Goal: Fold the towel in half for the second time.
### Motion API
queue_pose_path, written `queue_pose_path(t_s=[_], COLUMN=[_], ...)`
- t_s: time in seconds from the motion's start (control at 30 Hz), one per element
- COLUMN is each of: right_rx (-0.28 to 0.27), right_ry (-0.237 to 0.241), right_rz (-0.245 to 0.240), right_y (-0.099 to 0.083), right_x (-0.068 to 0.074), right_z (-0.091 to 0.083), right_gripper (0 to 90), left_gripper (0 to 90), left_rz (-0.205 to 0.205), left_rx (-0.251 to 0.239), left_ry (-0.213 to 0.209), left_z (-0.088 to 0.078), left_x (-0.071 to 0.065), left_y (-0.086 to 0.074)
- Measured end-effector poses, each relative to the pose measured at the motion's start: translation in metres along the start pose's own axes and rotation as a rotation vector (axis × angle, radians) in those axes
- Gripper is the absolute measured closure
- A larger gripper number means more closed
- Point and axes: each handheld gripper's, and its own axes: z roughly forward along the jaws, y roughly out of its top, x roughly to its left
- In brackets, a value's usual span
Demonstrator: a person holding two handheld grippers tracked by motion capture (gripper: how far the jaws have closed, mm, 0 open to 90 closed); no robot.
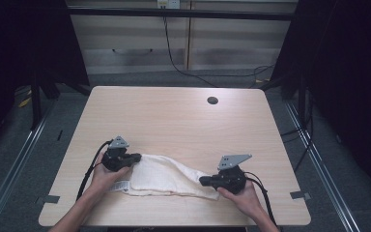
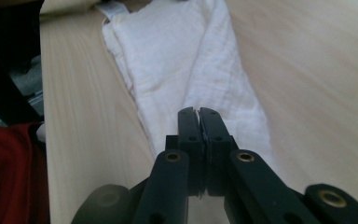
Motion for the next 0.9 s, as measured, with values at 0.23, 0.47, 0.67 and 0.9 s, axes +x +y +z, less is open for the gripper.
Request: queue_pose_path(t_s=[0.23, 0.47, 0.67, 0.9], right_rx=[0.039, 0.127, 0.119, 0.103], right_ry=[0.062, 0.074, -0.003, -0.11], right_rz=[0.017, 0.013, 0.016, 0.042], right_y=[-0.01, -0.013, -0.01, -0.008], right_x=[0.006, 0.007, -0.001, -0.018], right_z=[0.007, 0.022, 0.022, 0.016], right_gripper=[88.8, 89.0, 89.1, 89.4], left_gripper=[86.0, 85.9, 85.9, 85.7], left_rz=[0.025, 0.016, -0.001, 0.102], left_rx=[0.009, 0.006, -0.082, -0.149], left_ry=[0.026, 0.027, 0.008, -0.023], left_z=[0.0, 0.001, -0.006, -0.016], left_x=[-0.004, -0.003, -0.01, -0.035], left_y=[0.002, 0.003, 0.016, 0.036])
